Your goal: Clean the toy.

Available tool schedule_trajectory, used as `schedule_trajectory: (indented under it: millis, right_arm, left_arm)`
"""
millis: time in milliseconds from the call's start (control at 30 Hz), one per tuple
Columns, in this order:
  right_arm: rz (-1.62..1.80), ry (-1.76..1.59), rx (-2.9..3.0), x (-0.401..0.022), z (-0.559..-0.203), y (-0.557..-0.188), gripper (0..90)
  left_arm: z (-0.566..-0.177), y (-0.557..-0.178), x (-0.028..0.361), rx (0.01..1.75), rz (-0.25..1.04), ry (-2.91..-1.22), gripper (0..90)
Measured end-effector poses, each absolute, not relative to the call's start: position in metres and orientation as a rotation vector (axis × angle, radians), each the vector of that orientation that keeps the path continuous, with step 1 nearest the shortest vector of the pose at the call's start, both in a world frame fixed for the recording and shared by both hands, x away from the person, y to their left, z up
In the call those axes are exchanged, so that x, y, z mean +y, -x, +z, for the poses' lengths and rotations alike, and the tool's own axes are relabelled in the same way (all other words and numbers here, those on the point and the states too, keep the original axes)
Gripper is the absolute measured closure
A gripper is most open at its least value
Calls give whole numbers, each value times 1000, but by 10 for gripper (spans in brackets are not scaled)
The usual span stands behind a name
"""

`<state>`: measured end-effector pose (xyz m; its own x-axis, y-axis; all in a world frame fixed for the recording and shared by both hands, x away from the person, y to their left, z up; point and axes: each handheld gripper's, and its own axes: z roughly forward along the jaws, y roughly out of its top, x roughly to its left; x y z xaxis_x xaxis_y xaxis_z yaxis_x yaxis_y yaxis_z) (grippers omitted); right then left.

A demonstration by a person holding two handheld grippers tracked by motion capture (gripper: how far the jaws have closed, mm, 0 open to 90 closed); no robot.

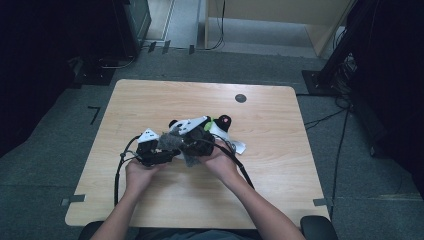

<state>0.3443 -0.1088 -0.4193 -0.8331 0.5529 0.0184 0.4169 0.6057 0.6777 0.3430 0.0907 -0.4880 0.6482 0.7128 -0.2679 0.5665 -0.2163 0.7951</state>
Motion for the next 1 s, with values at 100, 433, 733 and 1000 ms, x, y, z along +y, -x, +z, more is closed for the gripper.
schedule_trajectory:
  millis: [100,433,733,1000]
  right_arm:
    - [1034,-839,2664,-120,-421,-339,762]
    - [991,-845,2684,-151,-420,-325,765]
    - [980,-882,2645,-182,-412,-313,764]
    - [1009,-908,2625,-195,-405,-310,762]
  left_arm:
    - [-488,-343,91,1008,192,-1902,367]
    - [-488,-343,91,1000,194,-1907,374]
    - [-488,-342,89,991,210,-1909,376]
    - [-489,-341,89,993,207,-1910,373]
